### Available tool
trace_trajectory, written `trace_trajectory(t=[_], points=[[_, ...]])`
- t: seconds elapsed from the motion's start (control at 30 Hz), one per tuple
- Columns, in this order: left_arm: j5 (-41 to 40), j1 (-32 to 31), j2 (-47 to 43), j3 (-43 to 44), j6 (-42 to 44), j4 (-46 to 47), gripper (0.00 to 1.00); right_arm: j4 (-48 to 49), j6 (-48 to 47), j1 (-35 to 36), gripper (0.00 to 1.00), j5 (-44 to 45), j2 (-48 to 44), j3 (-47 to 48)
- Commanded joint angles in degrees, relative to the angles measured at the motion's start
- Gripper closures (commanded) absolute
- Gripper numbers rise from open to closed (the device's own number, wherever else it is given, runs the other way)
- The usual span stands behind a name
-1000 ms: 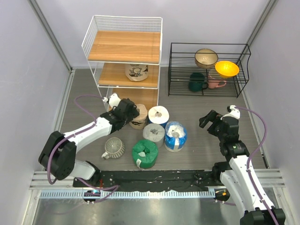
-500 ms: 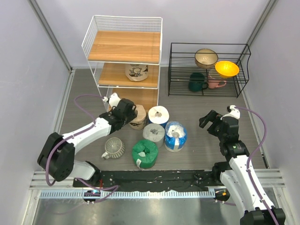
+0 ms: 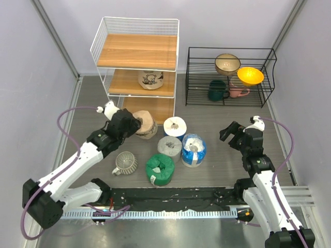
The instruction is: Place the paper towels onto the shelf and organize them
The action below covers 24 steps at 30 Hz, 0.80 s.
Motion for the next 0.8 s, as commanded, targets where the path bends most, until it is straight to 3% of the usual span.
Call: trace_trajectory(t=[0.0, 0.37, 0.77], points=[[-3.6, 0.3, -5.5, 7.7, 1.3, -4.4, 0.57, 1.6, 0.0, 0.3, 0.01, 0.3, -0.4, 0.6], [-7.0, 0.3, -13.4, 16.6, 3.5, -5.8, 0.55, 2.1, -0.1, 0.2, 0.01, 0.0, -0.3, 0.5], [-14.6, 0.6, -5.5, 26.0, 10.5, -3.0, 0.52, 1.9, 0.0, 0.2, 0.01, 0.2, -0.7, 0.4]])
